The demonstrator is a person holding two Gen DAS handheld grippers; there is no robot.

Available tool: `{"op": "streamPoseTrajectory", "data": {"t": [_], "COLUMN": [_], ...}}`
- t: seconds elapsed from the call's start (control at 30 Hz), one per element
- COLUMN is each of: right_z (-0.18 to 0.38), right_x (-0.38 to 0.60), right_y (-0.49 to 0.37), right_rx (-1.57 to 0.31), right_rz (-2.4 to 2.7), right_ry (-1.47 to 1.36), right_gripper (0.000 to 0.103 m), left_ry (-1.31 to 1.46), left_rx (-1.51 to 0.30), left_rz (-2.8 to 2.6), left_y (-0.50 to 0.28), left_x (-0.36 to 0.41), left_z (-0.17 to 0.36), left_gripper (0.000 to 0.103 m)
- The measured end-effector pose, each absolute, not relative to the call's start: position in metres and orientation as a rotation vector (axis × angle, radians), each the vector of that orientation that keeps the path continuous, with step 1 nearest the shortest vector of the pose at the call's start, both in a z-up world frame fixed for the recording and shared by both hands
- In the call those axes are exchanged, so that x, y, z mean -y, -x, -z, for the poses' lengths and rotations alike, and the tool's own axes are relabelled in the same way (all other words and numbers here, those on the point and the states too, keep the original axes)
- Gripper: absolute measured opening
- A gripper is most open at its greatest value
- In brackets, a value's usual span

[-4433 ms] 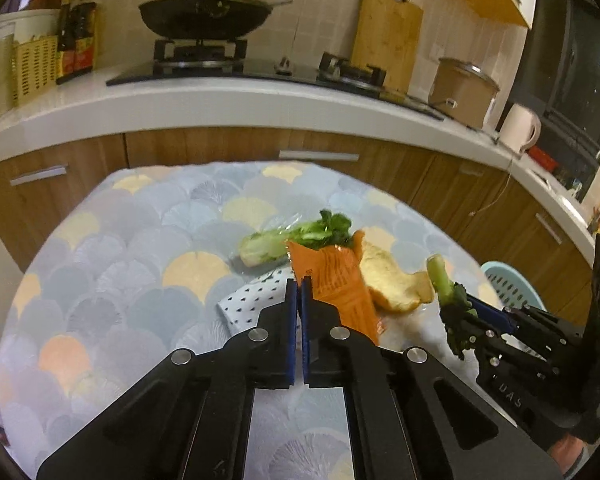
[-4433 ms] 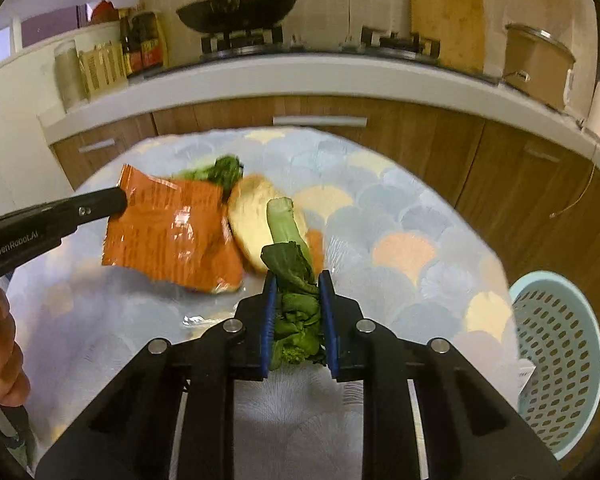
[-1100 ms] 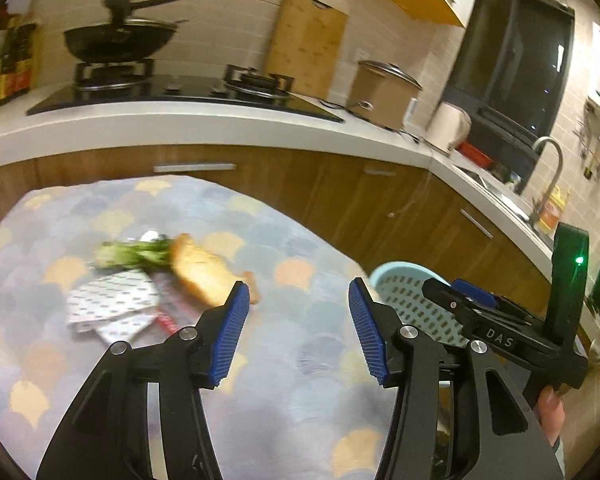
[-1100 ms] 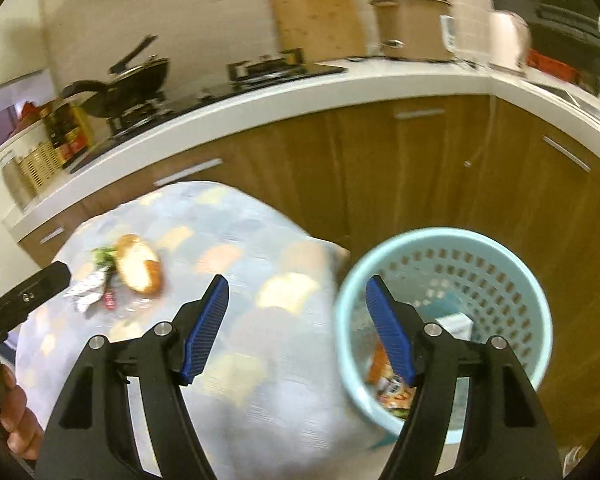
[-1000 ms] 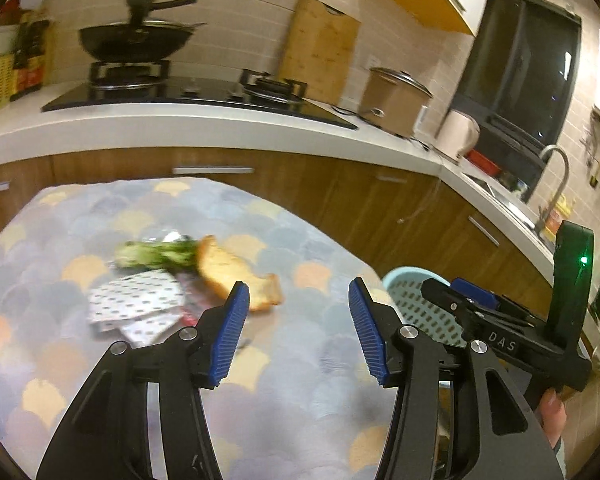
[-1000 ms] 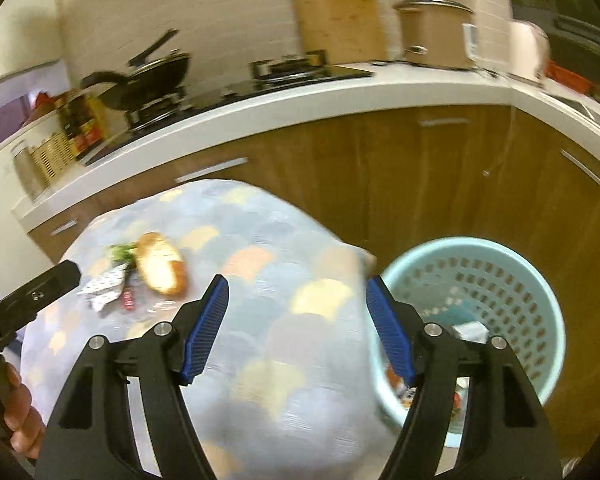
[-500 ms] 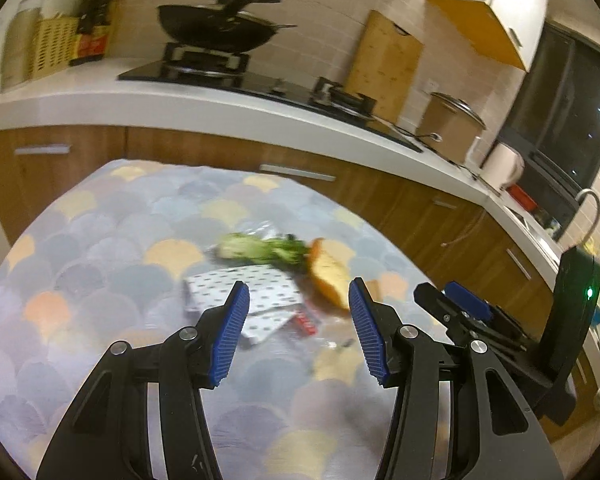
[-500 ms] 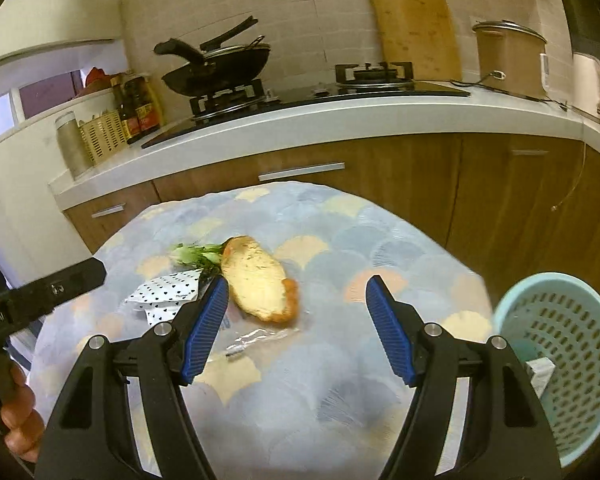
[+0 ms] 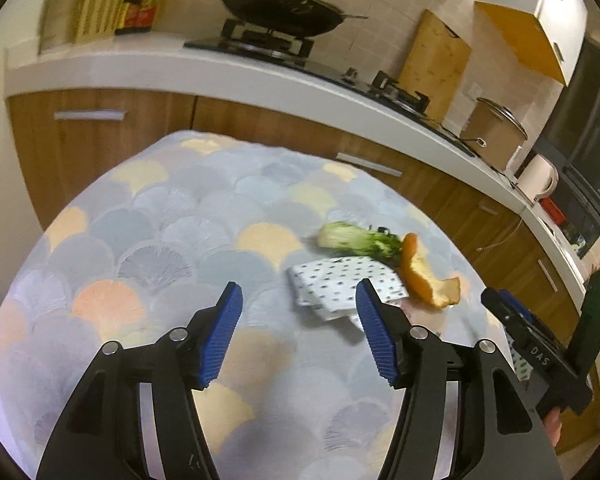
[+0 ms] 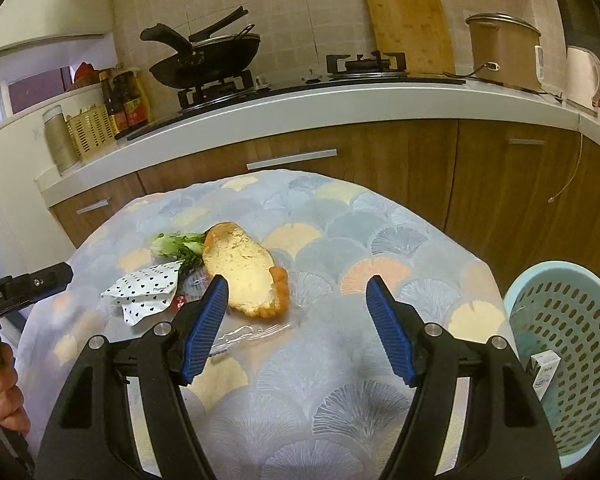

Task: Collect trash
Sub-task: 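Grasp the white dotted paper with left tool while right tool grasps the bread crust, then carry the paper and bread crust to the basket and open both tools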

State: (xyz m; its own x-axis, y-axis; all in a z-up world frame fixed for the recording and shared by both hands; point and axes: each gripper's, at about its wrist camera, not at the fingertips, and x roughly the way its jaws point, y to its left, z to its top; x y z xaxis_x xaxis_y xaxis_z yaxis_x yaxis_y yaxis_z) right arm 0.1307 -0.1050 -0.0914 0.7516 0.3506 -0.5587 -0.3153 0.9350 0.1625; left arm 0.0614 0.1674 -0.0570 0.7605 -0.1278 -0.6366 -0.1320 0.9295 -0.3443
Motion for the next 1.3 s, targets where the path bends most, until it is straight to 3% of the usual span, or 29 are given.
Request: {"op": "streamPoseTrajectory", "data": {"t": [0.23, 0.47, 0.6, 0.7, 0.77, 0.93, 1.07, 1.1, 1.2, 1.3], "right_z": [0.094, 0.091, 0.090, 0.109, 0.117, 0.116, 0.121, 0.119, 0.113, 0.104], "right_x": [0.099, 0.083, 0.046, 0.033, 0.033, 0.035, 0.042, 0.043, 0.044, 0.054], "right_y": [-0.133, -0.146, -0.164, -0.177, -0.183, -0.188, -0.199, -0.197, -0.194, -0.188], "right_rx": [-0.643, -0.740, -0.811, -0.840, -0.861, -0.852, -0.904, -0.893, -0.865, -0.836], "right_rz": [-0.372, -0.446, -0.476, -0.460, -0.470, -0.467, -0.467, -0.482, -0.486, -0.487], "right_ry": [-0.025, 0.029, 0.200, 0.224, 0.176, 0.126, 0.075, 0.073, 0.086, 0.046], "right_gripper": [0.073, 0.074, 0.087, 0.087, 0.087, 0.086, 0.068, 0.051, 0.028, 0.021], "left_ry": [0.349, 0.297, 0.250, 0.224, 0.224, 0.257, 0.275, 0.279, 0.292, 0.301], "left_rx": [-0.780, -0.875, -0.863, -0.856, -0.851, -0.832, -0.819, -0.812, -0.781, -0.728], "left_rz": [0.080, 0.090, 0.041, 0.025, 0.028, 0.045, 0.059, 0.066, 0.099, 0.142], "left_y": [-0.082, -0.121, -0.123, -0.121, -0.118, -0.112, -0.104, -0.102, -0.093, -0.084], "left_x": [-0.154, -0.125, -0.117, -0.113, -0.114, -0.117, -0.115, -0.114, -0.109, -0.103], "left_z": [0.061, 0.086, 0.091, 0.091, 0.090, 0.085, 0.079, 0.077, 0.066, 0.051], "left_gripper": [0.067, 0.065, 0.061, 0.043, 0.023, 0.010, 0.007, 0.006, 0.004, 0.004]}}
